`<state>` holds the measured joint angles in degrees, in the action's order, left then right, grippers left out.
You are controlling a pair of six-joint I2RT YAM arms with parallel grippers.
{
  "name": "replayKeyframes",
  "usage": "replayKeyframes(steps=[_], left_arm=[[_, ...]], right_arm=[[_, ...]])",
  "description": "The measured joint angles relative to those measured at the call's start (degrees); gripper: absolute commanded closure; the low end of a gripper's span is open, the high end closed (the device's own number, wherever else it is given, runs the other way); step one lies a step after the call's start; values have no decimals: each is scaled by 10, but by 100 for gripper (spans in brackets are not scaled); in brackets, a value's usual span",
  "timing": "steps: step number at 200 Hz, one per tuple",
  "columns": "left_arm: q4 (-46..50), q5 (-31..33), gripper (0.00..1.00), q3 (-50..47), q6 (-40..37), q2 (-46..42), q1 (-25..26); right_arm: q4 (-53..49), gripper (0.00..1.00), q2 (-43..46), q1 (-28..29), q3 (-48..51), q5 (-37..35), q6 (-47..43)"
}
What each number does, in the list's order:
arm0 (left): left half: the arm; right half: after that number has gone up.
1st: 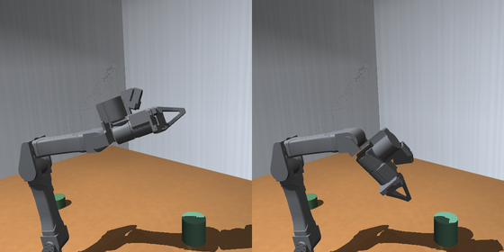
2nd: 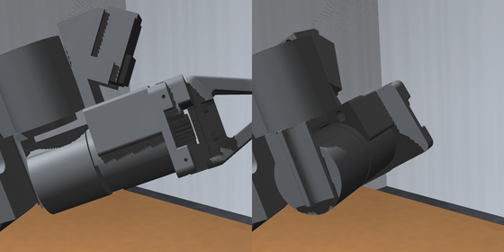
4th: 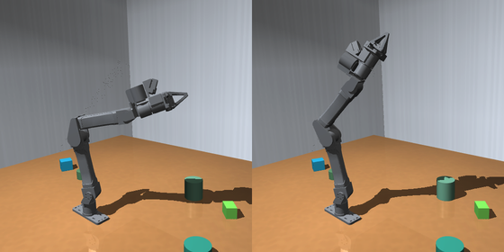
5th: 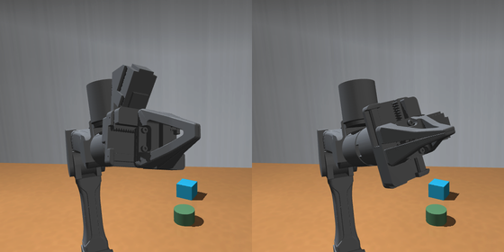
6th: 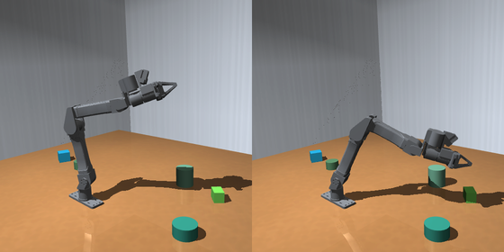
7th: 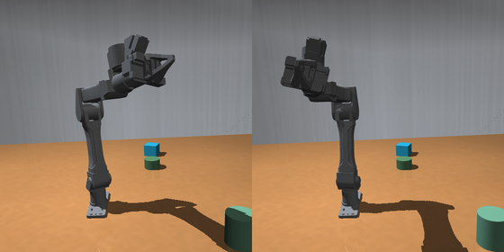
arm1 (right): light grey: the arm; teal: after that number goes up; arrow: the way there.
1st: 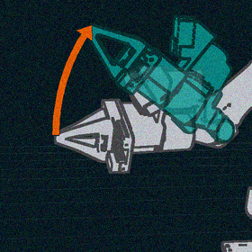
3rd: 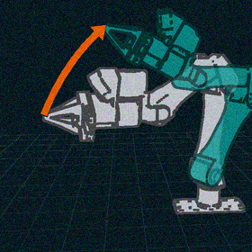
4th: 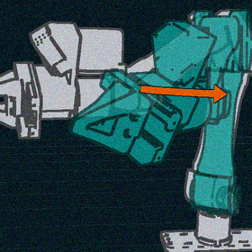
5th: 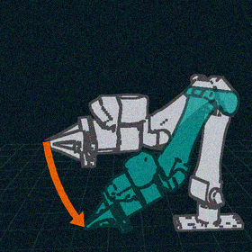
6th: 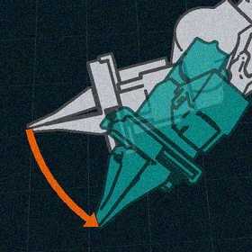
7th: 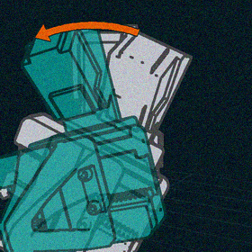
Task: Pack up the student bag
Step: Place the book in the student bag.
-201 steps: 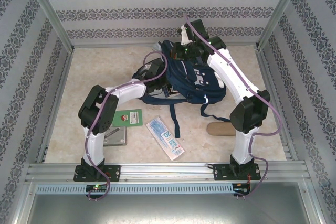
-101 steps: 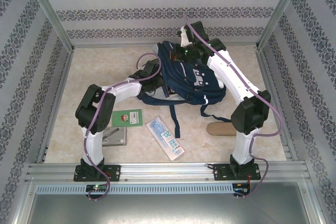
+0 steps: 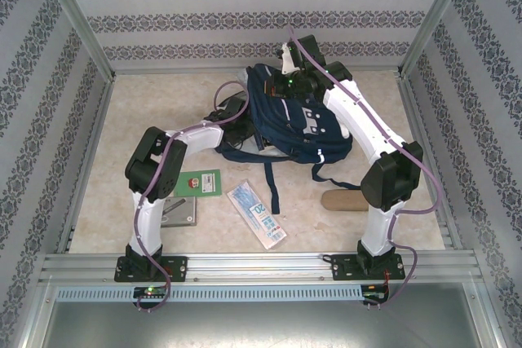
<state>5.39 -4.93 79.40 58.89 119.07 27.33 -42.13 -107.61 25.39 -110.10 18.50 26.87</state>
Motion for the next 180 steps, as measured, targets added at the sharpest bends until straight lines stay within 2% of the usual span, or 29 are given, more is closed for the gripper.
replayKeyframes(steps=[64,116,128,141,180], left_arm=[[-67,-97,89,71,-7,70,4],[-114,-137,85,100,-2,103,18],[-129,-146,81,104,1,110,23],[-138,-150,72,104,5,112,26],[-166,-151,64,76,13,95,26]], right_arm=[[0,100,0,-1,9,-3,2],[-1,100,0,-1,9,-4,2],[-2,100,-1,-2,9,-4,2],[-4,100,-1,-2,9,-4,2],[-5,100,-2,-6,9,3,-11]])
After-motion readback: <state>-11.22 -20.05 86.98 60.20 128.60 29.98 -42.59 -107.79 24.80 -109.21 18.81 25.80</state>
